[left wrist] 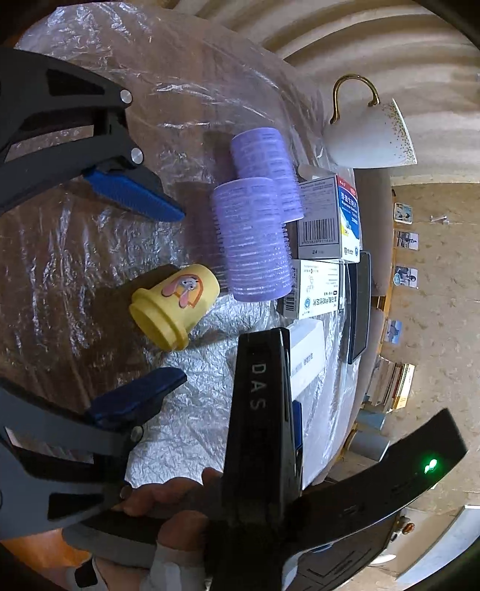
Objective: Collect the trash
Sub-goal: 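Grasp the yellow cup with the left tool while the right tool grasps the white plastic case, then carry the yellow cup and white case off the table toward the white bin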
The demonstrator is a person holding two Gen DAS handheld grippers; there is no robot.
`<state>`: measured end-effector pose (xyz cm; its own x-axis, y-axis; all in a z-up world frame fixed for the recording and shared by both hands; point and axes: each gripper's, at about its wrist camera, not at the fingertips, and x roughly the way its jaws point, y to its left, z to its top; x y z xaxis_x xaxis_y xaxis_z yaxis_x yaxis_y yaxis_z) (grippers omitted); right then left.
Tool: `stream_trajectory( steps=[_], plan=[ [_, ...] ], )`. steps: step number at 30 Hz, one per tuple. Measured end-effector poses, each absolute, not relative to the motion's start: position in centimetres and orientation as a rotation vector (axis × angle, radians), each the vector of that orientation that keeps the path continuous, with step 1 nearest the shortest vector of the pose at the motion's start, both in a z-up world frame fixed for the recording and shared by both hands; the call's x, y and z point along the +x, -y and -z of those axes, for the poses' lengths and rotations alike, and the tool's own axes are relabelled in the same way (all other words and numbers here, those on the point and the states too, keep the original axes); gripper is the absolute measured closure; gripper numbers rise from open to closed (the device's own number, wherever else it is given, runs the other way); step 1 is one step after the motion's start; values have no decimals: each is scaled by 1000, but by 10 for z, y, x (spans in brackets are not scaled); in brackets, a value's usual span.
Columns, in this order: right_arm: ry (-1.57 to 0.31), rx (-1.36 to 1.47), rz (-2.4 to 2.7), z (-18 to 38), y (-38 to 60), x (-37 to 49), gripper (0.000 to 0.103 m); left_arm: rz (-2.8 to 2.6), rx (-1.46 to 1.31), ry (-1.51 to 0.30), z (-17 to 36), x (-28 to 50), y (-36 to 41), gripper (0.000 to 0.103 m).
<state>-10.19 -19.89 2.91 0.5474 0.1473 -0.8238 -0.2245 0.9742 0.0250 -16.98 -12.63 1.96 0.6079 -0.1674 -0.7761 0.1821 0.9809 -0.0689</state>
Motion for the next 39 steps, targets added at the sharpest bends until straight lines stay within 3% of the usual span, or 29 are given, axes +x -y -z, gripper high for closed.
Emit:
stream_trajectory(
  steps=[6,9,11,39],
  plan=[
    [-960,-90,-220,-26,197,-97,36,207,35,-903,-17,-164,128,23],
    [-946,-110,-209,-26,196,-97,49,203,45,-895,-18,-165,128,42],
    [-936,-94,-211,-27,198,-99,49,220,24,-895,-20,-164,125,55],
    [-938,112,-275,-52,237,-178,49,271,-50,-874,-34,-185,107,57]
  ],
)
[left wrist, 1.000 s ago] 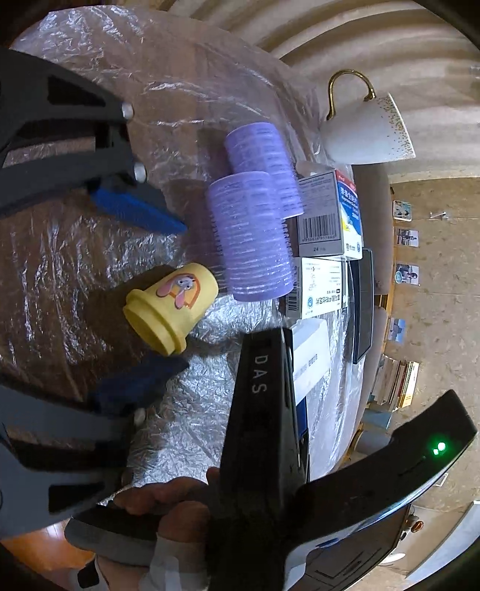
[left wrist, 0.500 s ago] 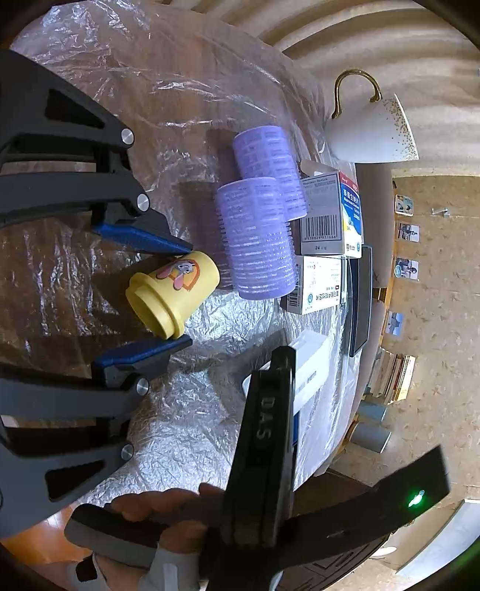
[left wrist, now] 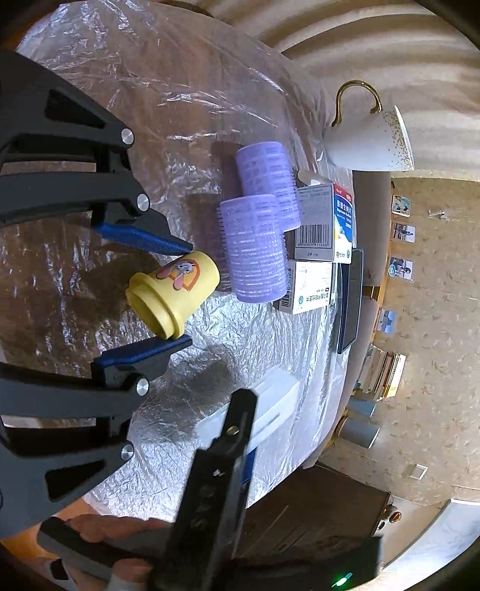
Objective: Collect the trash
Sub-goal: 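Carry the yellow cup and white case off the table toward the white bin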
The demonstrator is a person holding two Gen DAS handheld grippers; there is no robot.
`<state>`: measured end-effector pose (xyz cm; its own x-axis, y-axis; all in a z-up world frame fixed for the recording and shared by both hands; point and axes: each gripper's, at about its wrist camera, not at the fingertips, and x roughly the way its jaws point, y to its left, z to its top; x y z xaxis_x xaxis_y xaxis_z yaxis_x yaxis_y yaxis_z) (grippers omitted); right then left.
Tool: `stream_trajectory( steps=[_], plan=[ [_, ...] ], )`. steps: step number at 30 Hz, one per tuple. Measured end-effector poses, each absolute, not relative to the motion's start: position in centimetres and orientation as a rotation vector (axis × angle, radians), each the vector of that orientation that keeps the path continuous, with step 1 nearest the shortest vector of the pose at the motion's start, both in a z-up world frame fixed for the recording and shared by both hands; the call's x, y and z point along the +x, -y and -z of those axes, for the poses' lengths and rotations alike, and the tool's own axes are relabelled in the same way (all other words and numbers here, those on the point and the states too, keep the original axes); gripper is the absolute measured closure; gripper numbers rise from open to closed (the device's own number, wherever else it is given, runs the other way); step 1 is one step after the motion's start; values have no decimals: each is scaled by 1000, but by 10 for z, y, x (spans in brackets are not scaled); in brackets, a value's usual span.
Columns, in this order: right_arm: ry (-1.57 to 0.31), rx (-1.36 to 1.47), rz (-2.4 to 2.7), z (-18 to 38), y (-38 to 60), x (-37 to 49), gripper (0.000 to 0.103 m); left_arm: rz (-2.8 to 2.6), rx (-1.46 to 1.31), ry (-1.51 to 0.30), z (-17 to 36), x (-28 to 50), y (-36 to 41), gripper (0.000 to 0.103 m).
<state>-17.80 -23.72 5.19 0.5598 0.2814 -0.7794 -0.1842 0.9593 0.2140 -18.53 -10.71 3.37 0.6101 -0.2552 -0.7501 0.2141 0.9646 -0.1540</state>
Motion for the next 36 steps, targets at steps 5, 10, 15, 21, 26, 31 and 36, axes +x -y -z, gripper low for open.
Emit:
stream_trajectory(
  steps=[5,10,15,21,26,31,36],
  plan=[
    [-945,118,-281,-52,237,-194,49,284,-60,-877,-36,-192,106,57],
    [-942,134,-283,-54,240,-212,49,288,-52,-878,-37,-198,108,57],
    [-939,137,-274,-57,243,-229,49,295,-56,-879,-39,-206,106,57],
    [-927,153,-266,-63,251,-254,49,306,-55,-873,-42,-215,107,57],
    [-921,161,-270,-67,254,-268,49,321,-57,-866,-48,-228,108,58],
    [-923,163,-277,-66,257,-283,49,331,-45,-863,-52,-242,109,57],
    [-928,167,-272,-63,259,-298,49,337,-32,-866,-52,-256,111,57]
  ],
)
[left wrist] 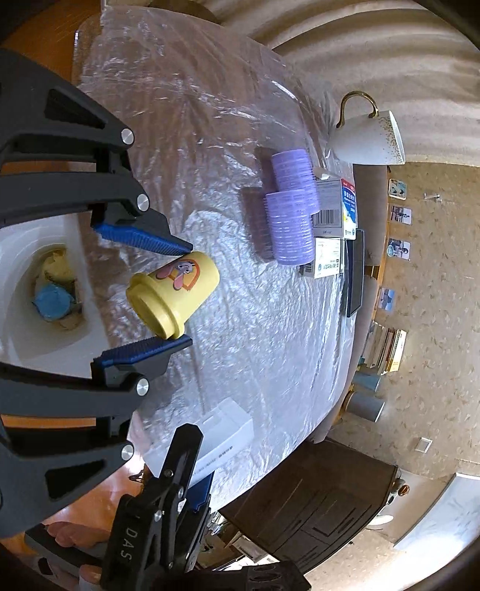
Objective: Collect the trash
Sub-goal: 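Carry the yellow cup and white case off the table toward the white bin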
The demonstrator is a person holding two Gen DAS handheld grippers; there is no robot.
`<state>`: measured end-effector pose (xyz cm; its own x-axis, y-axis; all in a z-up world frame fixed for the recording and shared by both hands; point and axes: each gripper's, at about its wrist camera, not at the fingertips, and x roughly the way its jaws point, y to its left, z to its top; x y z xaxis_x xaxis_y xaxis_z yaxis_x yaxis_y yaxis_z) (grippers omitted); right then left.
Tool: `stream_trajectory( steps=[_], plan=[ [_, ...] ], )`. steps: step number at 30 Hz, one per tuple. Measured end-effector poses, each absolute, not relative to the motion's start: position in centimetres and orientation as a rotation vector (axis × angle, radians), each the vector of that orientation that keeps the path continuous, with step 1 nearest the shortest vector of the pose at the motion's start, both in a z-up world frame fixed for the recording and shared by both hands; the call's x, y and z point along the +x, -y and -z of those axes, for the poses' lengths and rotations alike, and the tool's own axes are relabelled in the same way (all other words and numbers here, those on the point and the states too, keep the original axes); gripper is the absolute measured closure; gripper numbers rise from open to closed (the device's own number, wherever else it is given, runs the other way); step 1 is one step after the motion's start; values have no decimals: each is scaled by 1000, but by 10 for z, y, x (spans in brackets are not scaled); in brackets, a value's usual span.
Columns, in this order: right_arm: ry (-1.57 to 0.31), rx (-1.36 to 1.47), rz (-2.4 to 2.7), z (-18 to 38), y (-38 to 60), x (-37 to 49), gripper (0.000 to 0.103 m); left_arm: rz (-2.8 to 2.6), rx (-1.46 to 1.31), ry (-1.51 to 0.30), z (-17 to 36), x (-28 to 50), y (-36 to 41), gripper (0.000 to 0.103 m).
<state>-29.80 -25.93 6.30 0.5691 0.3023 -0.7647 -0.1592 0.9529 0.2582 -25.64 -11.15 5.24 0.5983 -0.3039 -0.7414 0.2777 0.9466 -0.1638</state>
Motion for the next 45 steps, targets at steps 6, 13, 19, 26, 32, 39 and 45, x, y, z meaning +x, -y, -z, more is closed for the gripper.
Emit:
stream_trajectory(
  steps=[6,13,19,26,32,39,45],
  plan=[
    [-938,209,-258,-60,264,-316,49,324,-28,-867,-52,-271,112,57],
    [-938,195,-262,-61,260,-330,49,311,-24,-854,-56,-283,111,57],
    [-918,188,-252,-66,260,-341,49,265,5,-813,-66,-293,107,57],
    [-913,188,-243,-67,261,-350,49,267,7,-800,-70,-301,103,57],
    [-927,170,-251,-58,255,-352,49,286,17,-840,-55,-305,107,57],
    [-926,177,-277,-60,248,-355,49,308,3,-866,-47,-313,109,57],
    [-943,191,-308,-58,242,-365,49,321,-4,-871,-48,-323,105,57]
  ],
)
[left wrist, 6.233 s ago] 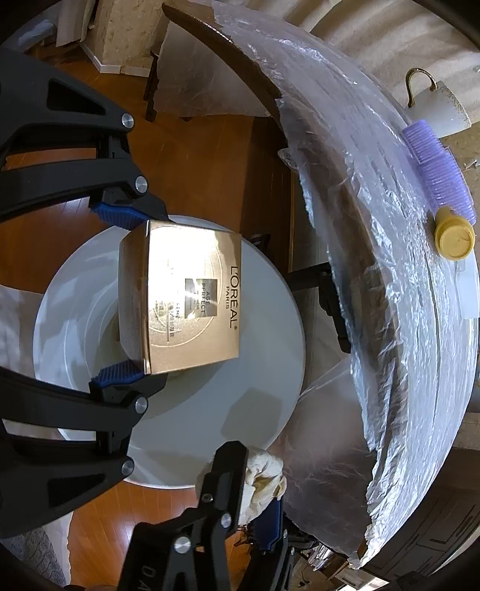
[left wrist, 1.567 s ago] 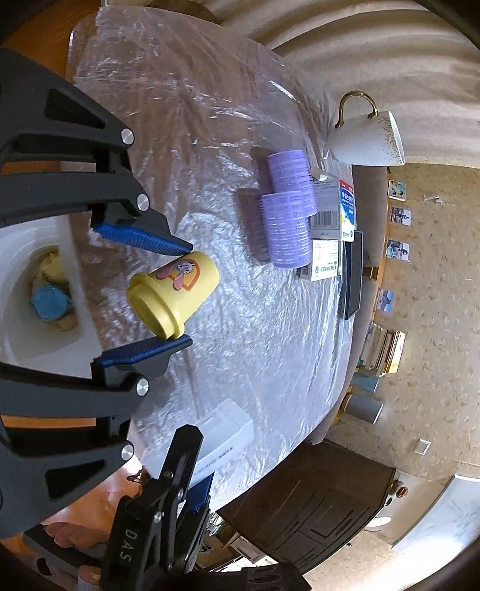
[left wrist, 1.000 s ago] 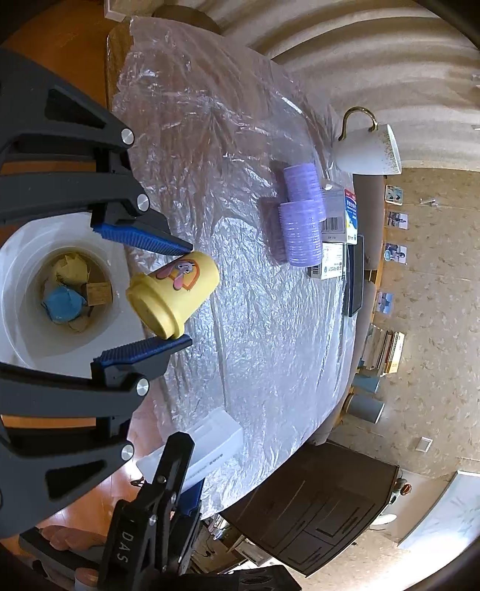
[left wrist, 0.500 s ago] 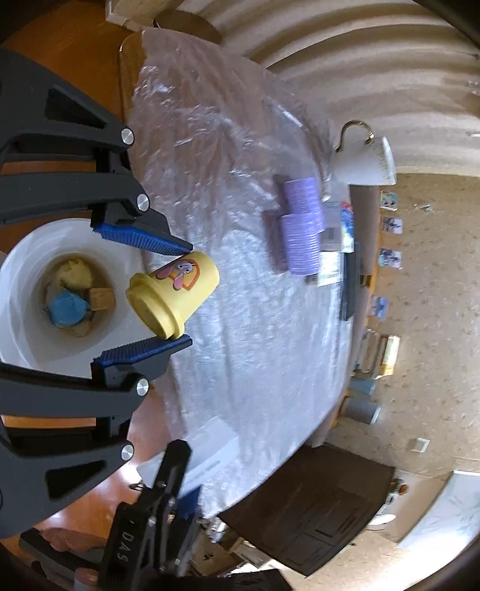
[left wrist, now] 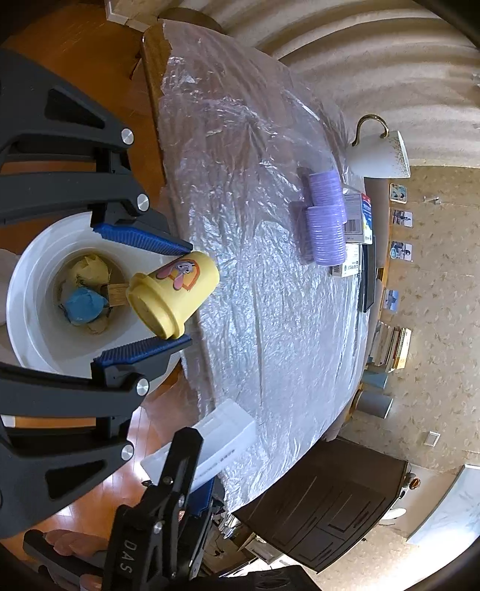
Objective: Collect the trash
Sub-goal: 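Carry the yellow cup and white case off the table toward the white bin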
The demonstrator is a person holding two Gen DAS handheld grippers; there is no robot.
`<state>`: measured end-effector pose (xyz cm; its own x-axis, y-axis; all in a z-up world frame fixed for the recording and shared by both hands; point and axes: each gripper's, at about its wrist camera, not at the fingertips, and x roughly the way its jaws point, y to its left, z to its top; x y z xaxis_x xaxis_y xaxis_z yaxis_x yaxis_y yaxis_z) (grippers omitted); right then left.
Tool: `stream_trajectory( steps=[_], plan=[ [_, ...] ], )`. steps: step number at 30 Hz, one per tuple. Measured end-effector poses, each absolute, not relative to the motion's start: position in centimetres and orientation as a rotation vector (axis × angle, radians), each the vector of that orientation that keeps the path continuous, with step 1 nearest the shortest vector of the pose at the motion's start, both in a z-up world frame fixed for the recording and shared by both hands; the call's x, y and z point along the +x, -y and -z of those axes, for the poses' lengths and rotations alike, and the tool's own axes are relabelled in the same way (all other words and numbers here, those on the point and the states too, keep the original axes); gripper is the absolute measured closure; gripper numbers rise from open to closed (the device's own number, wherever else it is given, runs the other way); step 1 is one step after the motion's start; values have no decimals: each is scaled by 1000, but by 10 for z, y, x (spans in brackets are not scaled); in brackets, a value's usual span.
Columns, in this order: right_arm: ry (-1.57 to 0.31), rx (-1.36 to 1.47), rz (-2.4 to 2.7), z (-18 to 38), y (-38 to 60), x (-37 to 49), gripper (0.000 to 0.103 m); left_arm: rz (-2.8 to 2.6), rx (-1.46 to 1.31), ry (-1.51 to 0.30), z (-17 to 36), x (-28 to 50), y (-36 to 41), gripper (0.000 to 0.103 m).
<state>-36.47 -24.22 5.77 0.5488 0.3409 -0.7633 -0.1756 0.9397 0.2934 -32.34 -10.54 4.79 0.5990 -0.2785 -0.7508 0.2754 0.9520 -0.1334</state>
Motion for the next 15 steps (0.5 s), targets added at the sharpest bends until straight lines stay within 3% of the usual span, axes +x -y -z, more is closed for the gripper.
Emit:
stream_trajectory(
  steps=[15],
  plan=[
    [-1048,173,-308,-23,244,-383,49,361,7,-952,-20,-338,109,57]
  ],
)
